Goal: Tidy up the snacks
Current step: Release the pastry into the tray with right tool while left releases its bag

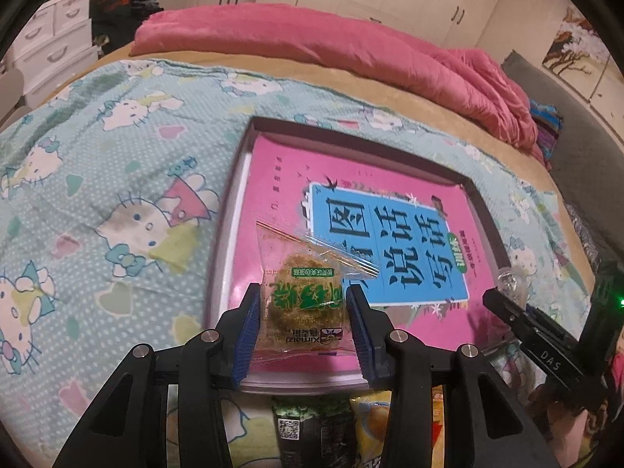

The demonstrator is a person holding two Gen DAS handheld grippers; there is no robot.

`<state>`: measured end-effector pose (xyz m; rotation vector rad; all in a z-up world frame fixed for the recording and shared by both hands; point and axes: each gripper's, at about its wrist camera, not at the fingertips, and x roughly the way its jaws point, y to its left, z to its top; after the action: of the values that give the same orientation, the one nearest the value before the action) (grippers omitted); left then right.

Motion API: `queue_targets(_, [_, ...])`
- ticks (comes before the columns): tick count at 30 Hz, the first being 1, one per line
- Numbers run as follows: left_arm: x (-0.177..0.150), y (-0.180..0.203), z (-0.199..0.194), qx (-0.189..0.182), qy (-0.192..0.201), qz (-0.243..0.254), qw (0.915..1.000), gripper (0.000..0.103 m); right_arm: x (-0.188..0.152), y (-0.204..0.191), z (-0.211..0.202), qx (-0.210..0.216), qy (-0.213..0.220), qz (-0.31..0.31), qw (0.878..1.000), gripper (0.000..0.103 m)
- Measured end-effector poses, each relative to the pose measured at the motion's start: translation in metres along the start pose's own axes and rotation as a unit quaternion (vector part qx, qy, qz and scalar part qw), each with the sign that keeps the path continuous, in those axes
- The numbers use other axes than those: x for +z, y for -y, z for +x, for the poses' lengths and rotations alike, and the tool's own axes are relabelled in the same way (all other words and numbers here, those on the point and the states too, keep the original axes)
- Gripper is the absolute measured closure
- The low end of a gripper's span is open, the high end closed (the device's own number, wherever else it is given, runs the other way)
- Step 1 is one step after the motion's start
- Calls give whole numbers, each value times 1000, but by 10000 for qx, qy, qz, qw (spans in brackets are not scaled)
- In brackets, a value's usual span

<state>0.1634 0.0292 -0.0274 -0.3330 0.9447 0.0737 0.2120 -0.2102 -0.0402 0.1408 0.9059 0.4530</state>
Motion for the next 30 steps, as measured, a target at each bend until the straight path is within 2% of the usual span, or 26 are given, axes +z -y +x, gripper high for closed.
queue_targets(14, [-6,8,21,143,-342,111,9992,57,-4,-4,0,8,-127,-213,9997,64])
queue_targets(24, [-6,6,20,-31,-441,-149,9989,55,-4,-2,-7,169,-42,-99,9998,53])
queue_targets(30, [-7,7,14,-148,-415,-158,9989,47,-2,-2,-17,197,121,-83,9997,51])
